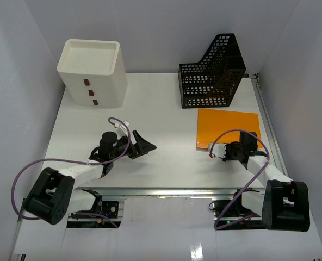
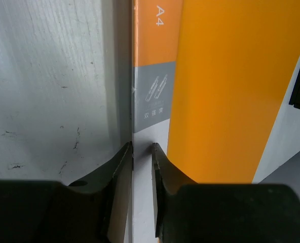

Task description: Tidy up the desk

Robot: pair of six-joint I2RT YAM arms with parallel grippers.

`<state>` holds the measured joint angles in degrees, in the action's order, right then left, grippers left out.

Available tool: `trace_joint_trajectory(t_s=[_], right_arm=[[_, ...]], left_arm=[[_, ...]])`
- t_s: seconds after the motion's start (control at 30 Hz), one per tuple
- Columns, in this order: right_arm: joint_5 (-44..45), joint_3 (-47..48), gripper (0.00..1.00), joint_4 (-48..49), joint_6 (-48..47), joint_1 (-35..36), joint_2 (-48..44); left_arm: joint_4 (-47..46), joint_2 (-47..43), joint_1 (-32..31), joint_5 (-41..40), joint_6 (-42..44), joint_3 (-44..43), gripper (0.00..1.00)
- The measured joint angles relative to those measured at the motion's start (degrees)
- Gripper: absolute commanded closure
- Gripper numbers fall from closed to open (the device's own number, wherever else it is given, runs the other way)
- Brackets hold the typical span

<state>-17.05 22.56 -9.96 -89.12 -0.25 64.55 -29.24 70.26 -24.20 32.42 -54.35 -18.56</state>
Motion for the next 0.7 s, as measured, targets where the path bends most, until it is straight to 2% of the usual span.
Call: trace_joint_trajectory(t_s=[0.07,0.2,0.37,0.57,0.7], right_arm=[[-0.46,0.11,0.92,-1.22,-0.83,0.00,-0.95],[-3.98,0.07,0.92,-12.55,-1.80,-0.04,-10.19],[-8.10,2.43,0.92,-23.62,-2.16,-0.04,-15.24],[-12.99,6.19,0.92,-31.96,-1.12,-0.04,-20.01],[-16.32,7.74,0.92,-34.90,0.37,-0.04,-21.90]], left_arm=[[-0.03,2.60,-3.51,-3.28,-0.54,-1.79,0.02],[-2.74,10.40,-10.20,-10.29,-2.12,-7.23,0.02],[-5.14,20.79,-14.97,-15.00,-4.94,-14.74,0.02],[-6.99,32.55,-19.13,-17.39,-8.02,-24.72,0.02],[-6.00,36.78,-21.25,-17.99,-9.17,-28.80,0.02]])
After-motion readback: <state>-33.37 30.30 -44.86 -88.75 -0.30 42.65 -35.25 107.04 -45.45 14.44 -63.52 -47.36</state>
